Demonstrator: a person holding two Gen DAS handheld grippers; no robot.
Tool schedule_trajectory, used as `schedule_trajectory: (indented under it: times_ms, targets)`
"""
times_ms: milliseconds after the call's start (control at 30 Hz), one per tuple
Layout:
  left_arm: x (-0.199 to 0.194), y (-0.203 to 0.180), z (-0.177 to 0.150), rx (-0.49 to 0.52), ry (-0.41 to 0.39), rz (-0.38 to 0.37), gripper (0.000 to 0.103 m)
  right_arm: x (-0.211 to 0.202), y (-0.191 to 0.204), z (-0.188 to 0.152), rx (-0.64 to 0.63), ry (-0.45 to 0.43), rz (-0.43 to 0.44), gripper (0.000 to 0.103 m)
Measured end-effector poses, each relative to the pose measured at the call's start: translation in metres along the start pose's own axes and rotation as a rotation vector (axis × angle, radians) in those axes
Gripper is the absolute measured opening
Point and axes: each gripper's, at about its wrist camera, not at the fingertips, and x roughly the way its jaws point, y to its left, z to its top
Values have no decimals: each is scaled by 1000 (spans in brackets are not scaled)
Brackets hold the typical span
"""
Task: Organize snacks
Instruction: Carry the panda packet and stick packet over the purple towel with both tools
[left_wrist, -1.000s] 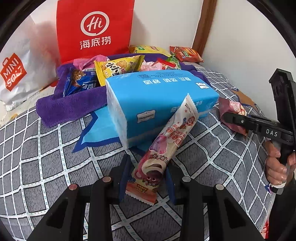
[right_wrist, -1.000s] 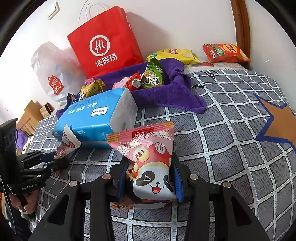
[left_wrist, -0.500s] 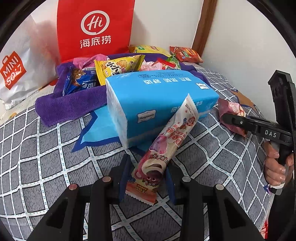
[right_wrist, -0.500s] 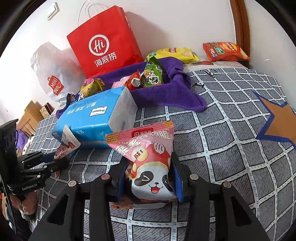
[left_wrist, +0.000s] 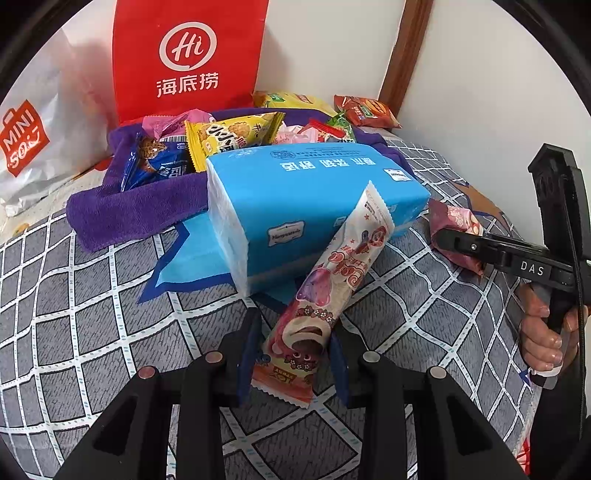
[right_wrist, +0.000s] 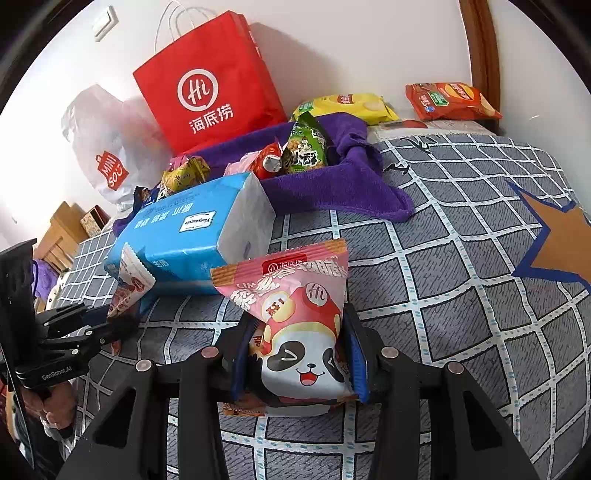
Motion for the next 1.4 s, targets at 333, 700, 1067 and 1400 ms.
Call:
schedule_trajectory:
  times_ms: [333,700,1067,1400]
  targets:
    - [-9,-1,-2,-2,-49,-17,27,-3,-2,-1,14,-17,3,43]
    - [-15,-6,-3,13,-83,-46,23,-5,-4,-1,34,-35,-12,42]
    - [-36,-6,1,-19,-120,-94,23,-41,20,0,-27,-57,-9,41]
    - [-74,-14,13,-49,-154,-62,23,-89,50,16,-74,-123,-2,41]
